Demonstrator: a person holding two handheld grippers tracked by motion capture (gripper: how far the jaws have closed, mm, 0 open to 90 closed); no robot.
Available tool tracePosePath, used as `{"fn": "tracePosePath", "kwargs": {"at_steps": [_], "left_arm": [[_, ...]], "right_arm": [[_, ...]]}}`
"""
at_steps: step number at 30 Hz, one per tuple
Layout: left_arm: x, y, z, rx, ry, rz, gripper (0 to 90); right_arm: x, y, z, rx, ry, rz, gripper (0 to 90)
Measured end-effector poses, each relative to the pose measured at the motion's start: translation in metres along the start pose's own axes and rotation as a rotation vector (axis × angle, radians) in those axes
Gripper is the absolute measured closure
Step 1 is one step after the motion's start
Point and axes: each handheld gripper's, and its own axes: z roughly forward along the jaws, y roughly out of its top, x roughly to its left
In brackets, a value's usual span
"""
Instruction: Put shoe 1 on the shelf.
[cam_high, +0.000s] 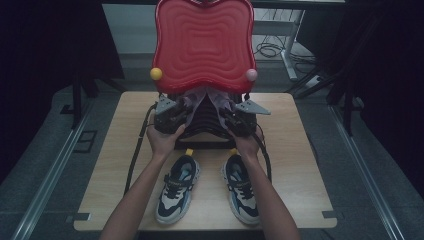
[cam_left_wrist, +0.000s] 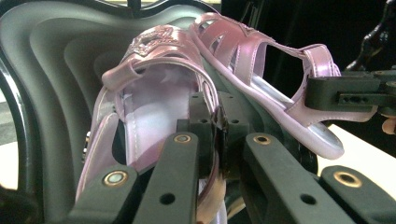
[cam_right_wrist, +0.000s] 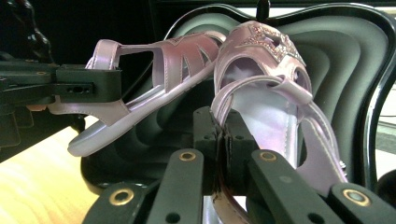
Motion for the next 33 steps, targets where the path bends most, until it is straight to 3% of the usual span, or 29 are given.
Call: {"fn": "tracePosePath", "kwargs": {"at_steps": [10, 14, 16, 20, 22, 29, 33], "left_arm": [[0.003, -0.004, 0.011, -0.033, 0.043, 0.002, 86.6], [0.003, -0.009, 0.018, -0.036, 0.042, 0.009, 86.5], [0.001, -0.009, 0.020, -0.039, 0.033, 0.026, 86.4], [-0.002, -0.012, 0.023, -0.024, 0.027, 0.032, 86.2], [-0.005, -0.015, 0.026, 0.001, 0.034, 0.058, 85.9], [-0.005, -0.021, 0.027, 0.024, 0.025, 0.053, 83.3], [-0.006, -0.026, 0.026, 0.050, -0.007, 0.046, 79.7]], "right_arm": [[0.001, 0.003, 0.012, -0.011, -0.039, 0.002, 86.4], [0.005, 0.000, 0.021, 0.003, -0.071, -0.054, 86.4], [0.005, -0.003, 0.025, 0.011, -0.078, -0.060, 86.4], [0.007, -0.005, 0.026, 0.019, -0.081, -0.071, 86.4], [0.007, -0.008, 0.027, 0.042, -0.072, -0.060, 86.1], [0.005, -0.017, 0.031, 0.090, -0.065, -0.054, 85.0], [0.005, -0.017, 0.033, 0.111, -0.050, -0.046, 84.2]]}}
